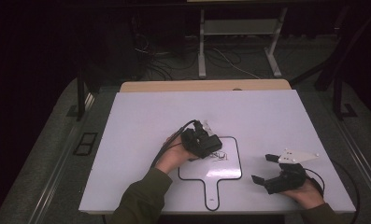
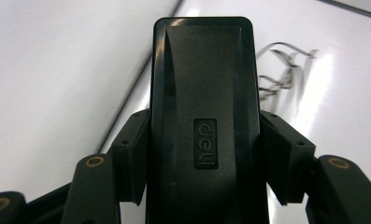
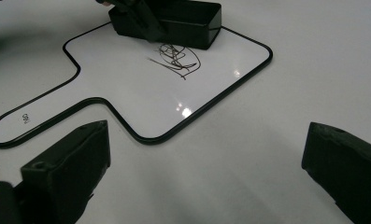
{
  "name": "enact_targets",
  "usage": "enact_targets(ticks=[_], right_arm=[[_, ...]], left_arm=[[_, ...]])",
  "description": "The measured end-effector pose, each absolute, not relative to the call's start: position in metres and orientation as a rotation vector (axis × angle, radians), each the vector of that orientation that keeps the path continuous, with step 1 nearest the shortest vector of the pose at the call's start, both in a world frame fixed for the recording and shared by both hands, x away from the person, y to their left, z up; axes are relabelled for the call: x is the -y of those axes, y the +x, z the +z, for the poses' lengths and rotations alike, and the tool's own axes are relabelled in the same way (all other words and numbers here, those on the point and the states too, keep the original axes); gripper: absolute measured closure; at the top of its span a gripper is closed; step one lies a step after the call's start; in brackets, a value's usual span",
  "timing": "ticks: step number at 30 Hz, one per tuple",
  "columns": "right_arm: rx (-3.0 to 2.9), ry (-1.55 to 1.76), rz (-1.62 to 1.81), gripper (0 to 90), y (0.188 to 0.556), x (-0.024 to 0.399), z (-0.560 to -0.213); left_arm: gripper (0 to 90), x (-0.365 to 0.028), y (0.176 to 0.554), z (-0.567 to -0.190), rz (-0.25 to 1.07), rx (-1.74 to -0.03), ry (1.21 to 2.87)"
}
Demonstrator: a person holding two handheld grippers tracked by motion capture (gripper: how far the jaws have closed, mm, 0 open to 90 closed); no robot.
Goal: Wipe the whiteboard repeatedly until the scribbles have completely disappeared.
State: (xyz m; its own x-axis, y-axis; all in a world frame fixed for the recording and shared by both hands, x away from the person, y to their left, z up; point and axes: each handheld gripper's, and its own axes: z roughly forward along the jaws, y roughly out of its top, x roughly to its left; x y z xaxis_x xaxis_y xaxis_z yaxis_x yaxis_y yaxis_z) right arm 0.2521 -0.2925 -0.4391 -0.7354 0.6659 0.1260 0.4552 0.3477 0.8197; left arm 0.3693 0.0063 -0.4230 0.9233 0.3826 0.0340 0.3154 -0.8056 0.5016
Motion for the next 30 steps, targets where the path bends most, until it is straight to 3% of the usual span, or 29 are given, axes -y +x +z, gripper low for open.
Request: enact_targets(ticks=[7,14,25,27,30], right_arm=[[-2.383,1.004,1.336,0.3,0.252,0.291,-0.439],[-2.380,1.009,1.332,0.2,0.252,0.293,-0.439],[-2.383,1.007,1.334,0.3,0.251,0.291,-0.439],[-2.383,1.005,1.332,0.3,0.251,0.291,-0.439],[-2.384,1.003,1.332,0.3,0.252,0.292,-0.439]], left_arm=[[39.4,0.000,0.368,-0.423,0.165,-0.420,2.585],[39.4,-0.007,0.392,-0.423,0.166,-0.524,2.572],[39.4,0.012,0.357,-0.422,0.161,-0.373,2.606],[39.4,0.015,0.348,-0.423,0.134,-0.410,2.593],[39.4,0.014,0.357,-0.423,0.157,-0.372,2.597]])
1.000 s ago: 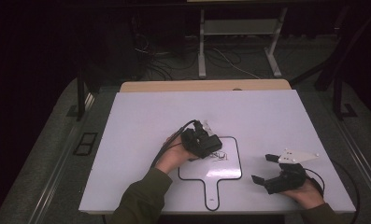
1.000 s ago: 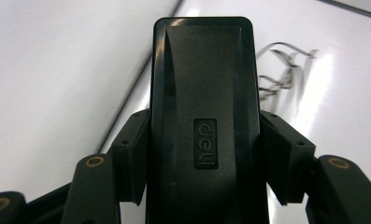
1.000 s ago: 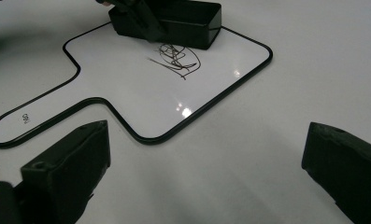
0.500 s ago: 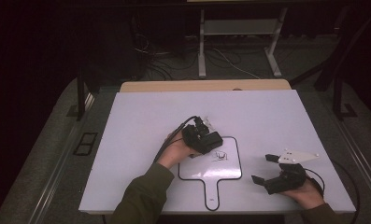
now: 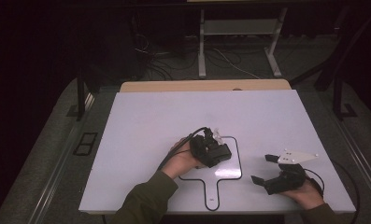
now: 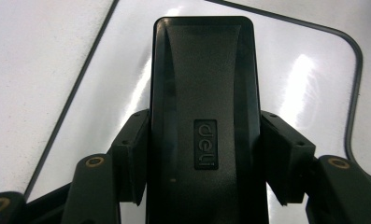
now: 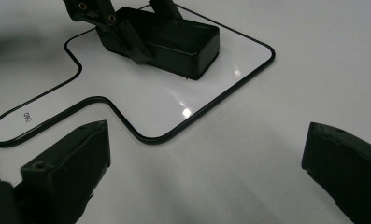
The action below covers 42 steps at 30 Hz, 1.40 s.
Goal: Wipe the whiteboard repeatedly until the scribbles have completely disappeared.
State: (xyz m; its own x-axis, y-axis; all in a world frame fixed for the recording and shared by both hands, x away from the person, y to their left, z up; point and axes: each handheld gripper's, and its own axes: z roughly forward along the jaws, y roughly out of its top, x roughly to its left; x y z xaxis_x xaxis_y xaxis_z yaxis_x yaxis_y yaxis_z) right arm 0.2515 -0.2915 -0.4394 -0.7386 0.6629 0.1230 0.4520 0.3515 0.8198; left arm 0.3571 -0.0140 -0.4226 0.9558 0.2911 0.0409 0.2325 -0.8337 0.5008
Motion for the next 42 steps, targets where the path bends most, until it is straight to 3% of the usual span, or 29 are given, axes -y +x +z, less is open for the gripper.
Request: enact_targets(ticks=[8,20,32,42], right_arm=[[-2.381,1.011,1.331,0.3,0.252,0.293,-0.440],[-2.384,1.003,1.331,0.3,0.252,0.292,-0.439],[-2.383,1.012,1.333,0.3,0.252,0.293,-0.440],[-2.385,1.003,1.331,0.3,0.251,0.292,-0.440]], left_arm=[[39.4,0.006,0.390,-0.422,0.188,-0.471,2.596],[39.4,0.021,0.347,-0.422,0.143,-0.368,2.607],[39.4,0.016,0.394,-0.421,0.169,-0.448,2.617],[39.4,0.026,0.358,-0.421,0.149,-0.321,2.626]])
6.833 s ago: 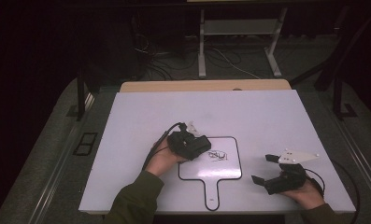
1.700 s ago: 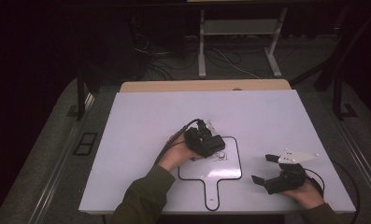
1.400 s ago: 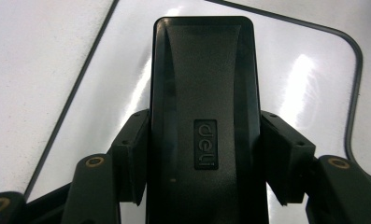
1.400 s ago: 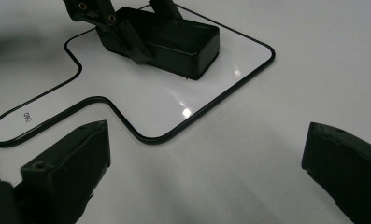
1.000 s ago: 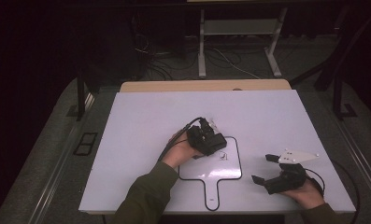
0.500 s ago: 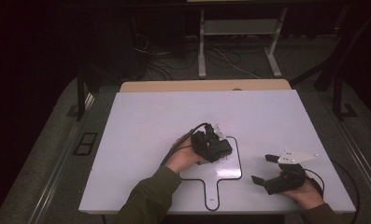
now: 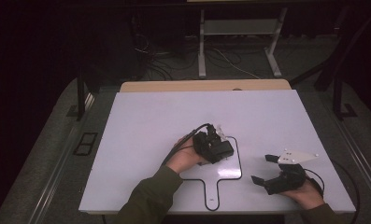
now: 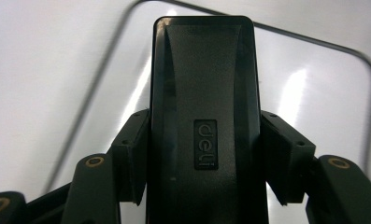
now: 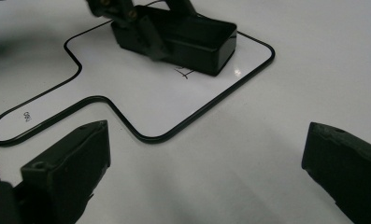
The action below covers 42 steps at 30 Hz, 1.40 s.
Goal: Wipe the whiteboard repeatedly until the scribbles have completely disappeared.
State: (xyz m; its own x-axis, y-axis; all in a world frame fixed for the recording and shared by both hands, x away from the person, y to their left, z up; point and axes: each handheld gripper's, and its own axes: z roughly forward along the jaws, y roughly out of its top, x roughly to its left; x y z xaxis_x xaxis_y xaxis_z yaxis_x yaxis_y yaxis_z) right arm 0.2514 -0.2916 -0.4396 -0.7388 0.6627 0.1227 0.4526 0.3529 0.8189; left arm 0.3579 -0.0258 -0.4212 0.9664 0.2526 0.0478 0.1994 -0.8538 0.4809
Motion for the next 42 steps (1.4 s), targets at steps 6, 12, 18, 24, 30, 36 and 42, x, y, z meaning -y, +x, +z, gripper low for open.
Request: enact_targets(ticks=[6,12,18,24,30,36,42], right_arm=[[-2.385,1.000,1.330,0.3,0.252,0.291,-0.440],[-2.389,1.007,1.327,0.3,0.252,0.292,-0.440],[-2.384,1.001,1.332,0.3,0.252,0.293,-0.440],[-2.385,1.000,1.333,0.2,0.252,0.292,-0.439],[-2.384,0.999,1.332,0.2,0.251,0.292,-0.438],[-2.384,0.999,1.332,0.3,0.251,0.292,-0.439],[-2.385,1.003,1.332,0.3,0.252,0.293,-0.439]], left_arm=[[39.4,0.029,0.355,-0.422,0.129,-0.317,2.617],[39.4,0.024,0.382,-0.422,0.166,-0.418,2.603],[39.4,0.023,0.397,-0.423,0.182,-0.471,2.592],[39.4,0.035,0.375,-0.421,0.174,-0.362,2.624],[39.4,0.040,0.354,-0.421,0.169,-0.299,2.635],[39.4,0.039,0.375,-0.423,0.172,-0.378,2.602],[39.4,0.040,0.398,-0.422,0.186,-0.421,2.616]])
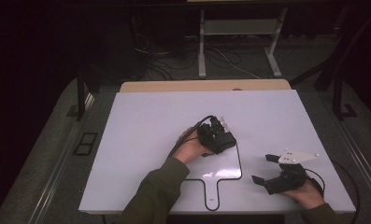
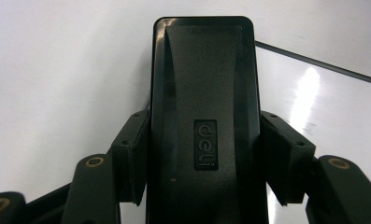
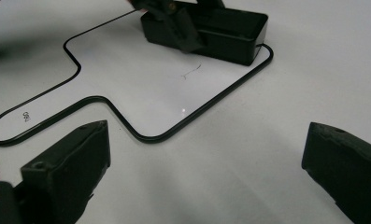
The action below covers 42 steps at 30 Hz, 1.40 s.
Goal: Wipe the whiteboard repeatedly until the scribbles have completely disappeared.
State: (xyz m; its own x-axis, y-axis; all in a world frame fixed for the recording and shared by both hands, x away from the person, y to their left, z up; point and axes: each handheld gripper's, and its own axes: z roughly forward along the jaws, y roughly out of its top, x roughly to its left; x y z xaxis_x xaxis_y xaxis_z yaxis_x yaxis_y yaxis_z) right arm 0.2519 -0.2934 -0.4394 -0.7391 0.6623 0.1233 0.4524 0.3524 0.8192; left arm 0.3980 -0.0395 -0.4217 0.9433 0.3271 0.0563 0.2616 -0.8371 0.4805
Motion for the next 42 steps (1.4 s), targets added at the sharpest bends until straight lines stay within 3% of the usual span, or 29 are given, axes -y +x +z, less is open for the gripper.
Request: enact_targets(ticks=[13,27,42], right_arm=[[-2.384,0.997,1.334,0.2,0.251,0.292,-0.439],[-2.384,0.998,1.337,0.3,0.252,0.294,-0.439],[-2.385,0.997,1.336,0.2,0.251,0.292,-0.439]], left_arm=[[39.4,0.052,0.347,-0.422,0.163,-0.253,2.630],[39.4,0.048,0.394,-0.423,0.180,-0.399,2.606],[39.3,0.053,0.352,-0.422,0.098,-0.251,2.615]])
